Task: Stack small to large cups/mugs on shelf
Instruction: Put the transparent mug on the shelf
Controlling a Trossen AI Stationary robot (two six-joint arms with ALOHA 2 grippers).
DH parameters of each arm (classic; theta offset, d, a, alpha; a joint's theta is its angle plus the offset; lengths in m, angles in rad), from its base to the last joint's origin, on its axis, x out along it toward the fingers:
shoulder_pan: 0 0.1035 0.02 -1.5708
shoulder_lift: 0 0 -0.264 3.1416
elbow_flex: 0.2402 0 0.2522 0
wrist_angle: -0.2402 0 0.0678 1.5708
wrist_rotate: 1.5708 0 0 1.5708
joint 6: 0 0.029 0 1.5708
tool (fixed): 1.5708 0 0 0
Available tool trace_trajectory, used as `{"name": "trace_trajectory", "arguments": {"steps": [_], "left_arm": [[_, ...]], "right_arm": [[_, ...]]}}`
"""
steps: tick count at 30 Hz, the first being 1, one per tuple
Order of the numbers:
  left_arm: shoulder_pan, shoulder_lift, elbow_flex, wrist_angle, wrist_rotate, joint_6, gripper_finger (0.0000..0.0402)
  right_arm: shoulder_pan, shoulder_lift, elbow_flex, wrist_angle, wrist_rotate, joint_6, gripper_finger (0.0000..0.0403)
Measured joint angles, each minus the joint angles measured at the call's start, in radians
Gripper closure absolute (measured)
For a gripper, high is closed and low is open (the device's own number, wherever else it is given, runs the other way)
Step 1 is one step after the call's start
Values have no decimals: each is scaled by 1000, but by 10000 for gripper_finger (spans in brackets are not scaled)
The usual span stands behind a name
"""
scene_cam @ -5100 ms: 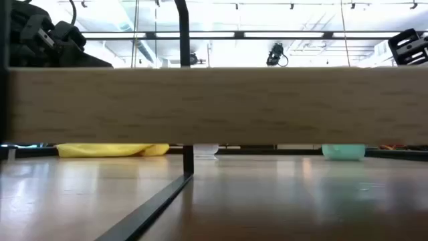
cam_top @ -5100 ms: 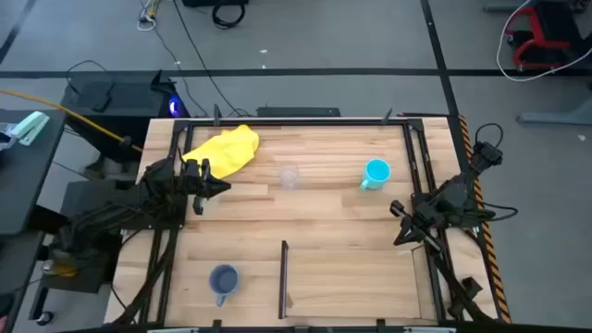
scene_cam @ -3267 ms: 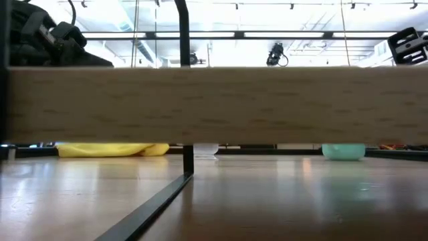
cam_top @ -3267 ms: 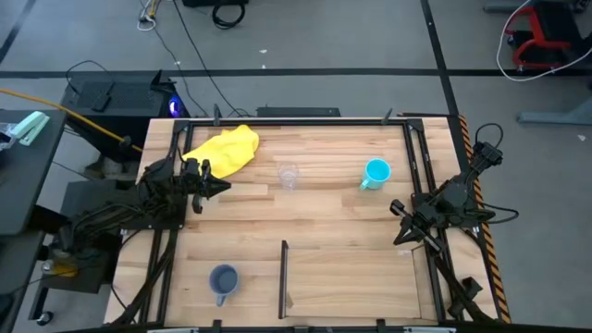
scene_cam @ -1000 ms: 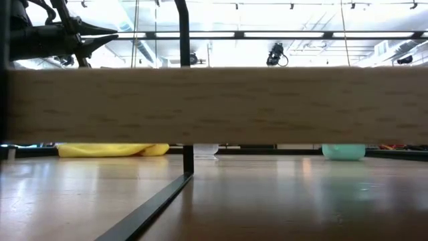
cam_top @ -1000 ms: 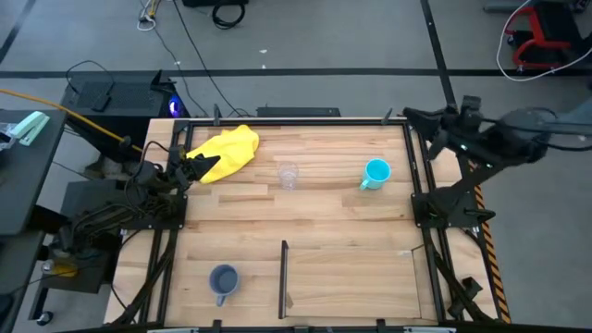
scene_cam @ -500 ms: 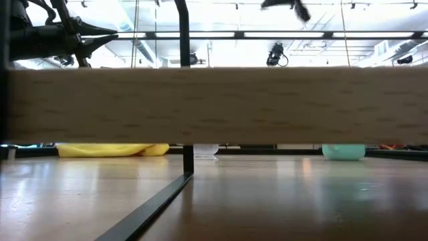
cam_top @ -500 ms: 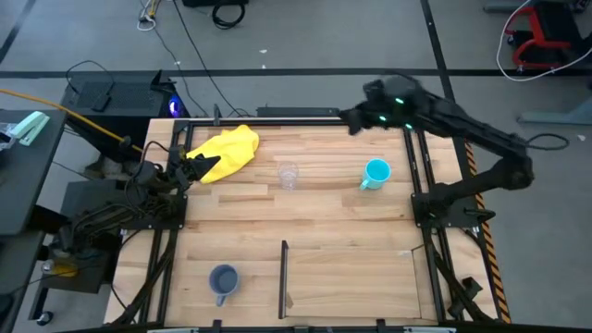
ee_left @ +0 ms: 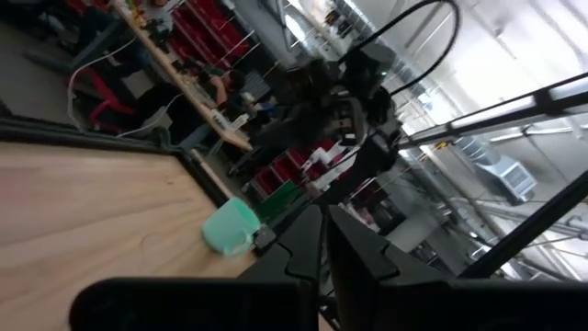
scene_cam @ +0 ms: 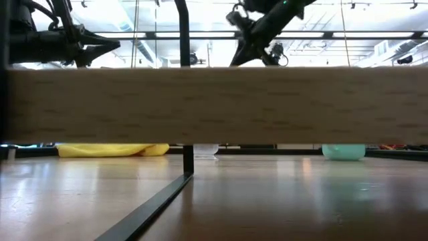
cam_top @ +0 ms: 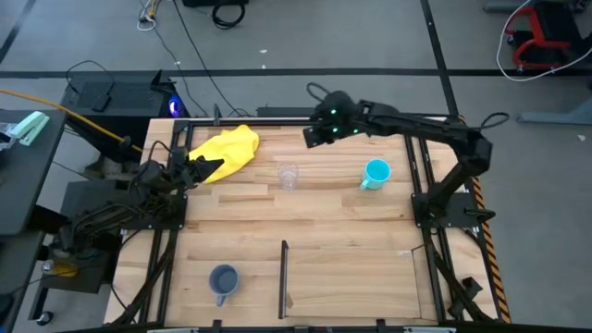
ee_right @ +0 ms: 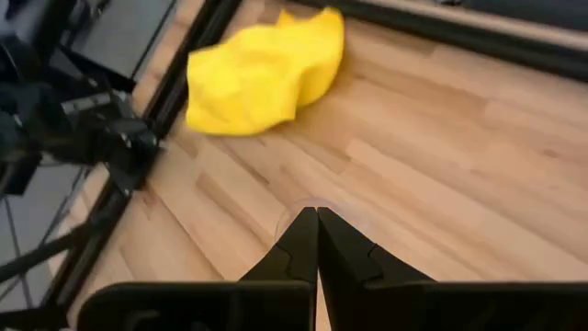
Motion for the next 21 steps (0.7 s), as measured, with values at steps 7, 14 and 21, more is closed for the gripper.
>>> {"name": "trace_trajectory", "arguments": {"steps": [7,14,21], "left_arm": [[0,0,0,-23,0,2,365],[0,0,0,-25,7,24,366],[0,0,0,-32,7,26,371]], "right_arm": [[58,97,0,3,7,-92,388],[97,175,0,4,36,-131,347],[97,225,0,9,98,-96,315]]}}
